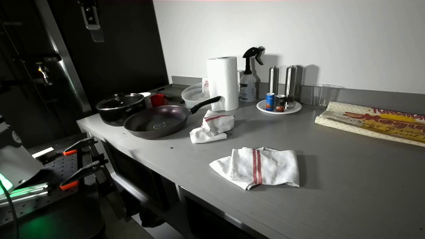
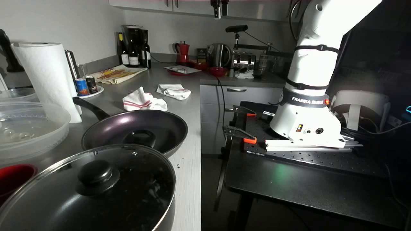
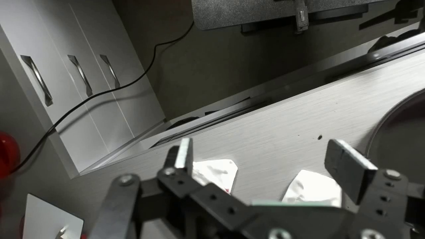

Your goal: Wipe the pan with the towel closest to the pan

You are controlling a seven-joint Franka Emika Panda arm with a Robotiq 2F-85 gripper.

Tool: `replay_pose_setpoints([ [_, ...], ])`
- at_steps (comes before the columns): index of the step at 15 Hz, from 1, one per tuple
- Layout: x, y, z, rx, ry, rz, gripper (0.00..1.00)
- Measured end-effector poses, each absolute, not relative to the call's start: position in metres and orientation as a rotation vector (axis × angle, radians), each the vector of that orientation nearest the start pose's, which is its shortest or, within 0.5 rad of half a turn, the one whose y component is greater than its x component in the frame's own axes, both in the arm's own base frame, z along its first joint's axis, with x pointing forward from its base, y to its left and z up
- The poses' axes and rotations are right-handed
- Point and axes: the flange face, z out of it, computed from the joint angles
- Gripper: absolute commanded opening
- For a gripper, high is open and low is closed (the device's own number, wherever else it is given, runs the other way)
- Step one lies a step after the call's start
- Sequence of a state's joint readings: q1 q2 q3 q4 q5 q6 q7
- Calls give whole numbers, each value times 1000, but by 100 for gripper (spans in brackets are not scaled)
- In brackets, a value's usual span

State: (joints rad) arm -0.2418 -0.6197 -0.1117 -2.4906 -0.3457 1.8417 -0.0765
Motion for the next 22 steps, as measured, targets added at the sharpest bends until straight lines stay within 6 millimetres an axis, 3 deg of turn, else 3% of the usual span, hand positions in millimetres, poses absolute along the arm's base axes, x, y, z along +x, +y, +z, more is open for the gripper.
replay_pose_setpoints([
  [5, 330, -153, 495, -3383, 262, 141, 100],
  [8, 344, -148, 490, -3385, 208, 112, 100],
  [14, 413, -141, 467, -3353, 4, -54, 100],
  [22, 506, -143, 410, -3164, -142, -136, 100],
])
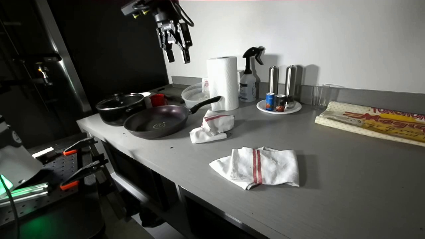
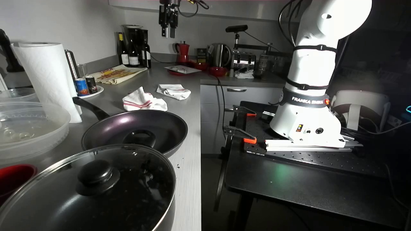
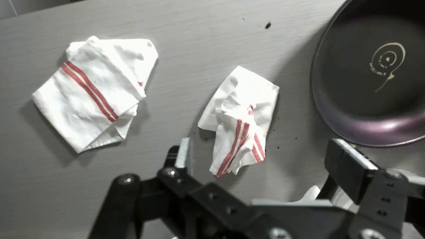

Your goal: Wipe the pan with the towel closest to the pan

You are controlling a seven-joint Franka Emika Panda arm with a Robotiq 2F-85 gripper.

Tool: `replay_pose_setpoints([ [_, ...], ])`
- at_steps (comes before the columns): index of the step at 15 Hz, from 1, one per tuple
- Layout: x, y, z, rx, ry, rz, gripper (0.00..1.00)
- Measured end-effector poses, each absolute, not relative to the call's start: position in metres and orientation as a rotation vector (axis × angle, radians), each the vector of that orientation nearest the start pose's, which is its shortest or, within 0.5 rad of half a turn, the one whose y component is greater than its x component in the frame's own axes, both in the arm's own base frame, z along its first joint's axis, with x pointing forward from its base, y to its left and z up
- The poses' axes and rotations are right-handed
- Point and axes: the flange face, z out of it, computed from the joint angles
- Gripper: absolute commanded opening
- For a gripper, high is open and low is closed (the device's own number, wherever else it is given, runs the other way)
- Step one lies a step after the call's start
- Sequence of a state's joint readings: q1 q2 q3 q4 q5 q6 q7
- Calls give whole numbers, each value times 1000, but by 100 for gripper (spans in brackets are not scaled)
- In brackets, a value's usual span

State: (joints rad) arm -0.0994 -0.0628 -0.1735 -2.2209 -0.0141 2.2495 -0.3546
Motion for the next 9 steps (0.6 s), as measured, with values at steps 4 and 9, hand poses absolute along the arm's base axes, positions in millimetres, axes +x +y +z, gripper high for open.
replay_pose_setpoints([
  [4, 553, -138, 378, -3085, -167, -117, 100],
  [9, 604, -128, 328, -3066, -195, -18, 100],
])
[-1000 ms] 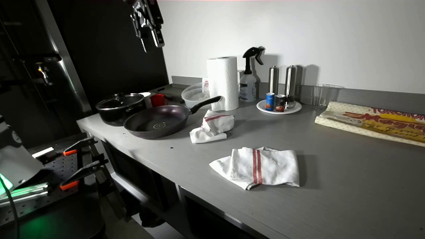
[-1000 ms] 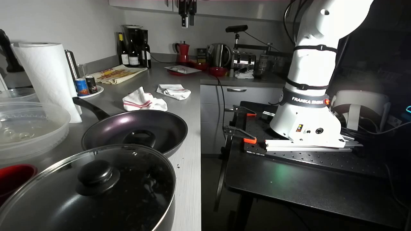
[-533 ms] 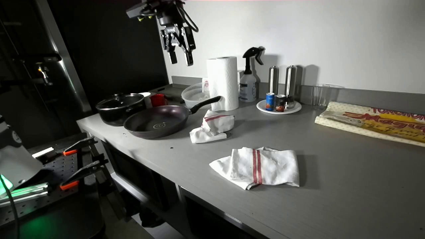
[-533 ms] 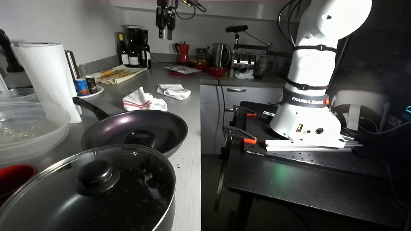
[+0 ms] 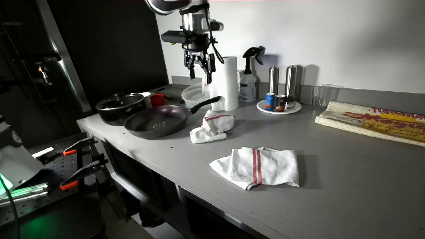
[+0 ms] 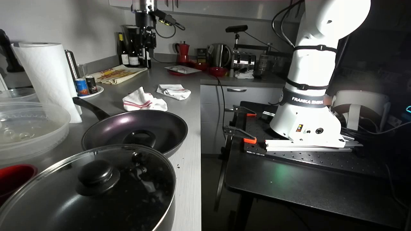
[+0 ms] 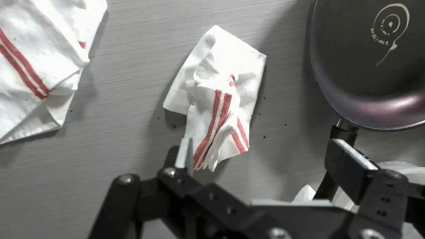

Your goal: Wipe the pan with the towel closest to the pan

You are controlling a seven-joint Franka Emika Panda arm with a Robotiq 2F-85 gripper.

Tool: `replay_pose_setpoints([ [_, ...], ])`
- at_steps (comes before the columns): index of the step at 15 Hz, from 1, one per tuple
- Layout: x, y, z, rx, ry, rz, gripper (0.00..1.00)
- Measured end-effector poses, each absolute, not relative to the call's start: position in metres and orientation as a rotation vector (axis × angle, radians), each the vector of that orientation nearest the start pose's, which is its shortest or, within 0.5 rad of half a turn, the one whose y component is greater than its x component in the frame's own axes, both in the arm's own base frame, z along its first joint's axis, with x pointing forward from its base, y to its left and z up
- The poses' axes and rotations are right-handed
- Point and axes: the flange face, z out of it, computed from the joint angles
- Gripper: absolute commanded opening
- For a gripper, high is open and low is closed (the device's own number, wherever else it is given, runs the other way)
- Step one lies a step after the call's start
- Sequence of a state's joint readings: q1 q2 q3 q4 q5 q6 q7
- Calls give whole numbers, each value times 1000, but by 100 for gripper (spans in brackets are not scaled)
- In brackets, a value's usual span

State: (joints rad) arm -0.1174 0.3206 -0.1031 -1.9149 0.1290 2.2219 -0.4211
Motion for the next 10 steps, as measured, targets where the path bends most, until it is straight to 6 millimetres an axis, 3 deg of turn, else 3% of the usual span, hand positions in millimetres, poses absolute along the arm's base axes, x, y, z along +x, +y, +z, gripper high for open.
replay_pose_setpoints([
  [5, 633, -122, 280, -3042, -176, 115, 100],
  [10, 645, -119, 245, -3033, -85, 222, 100],
])
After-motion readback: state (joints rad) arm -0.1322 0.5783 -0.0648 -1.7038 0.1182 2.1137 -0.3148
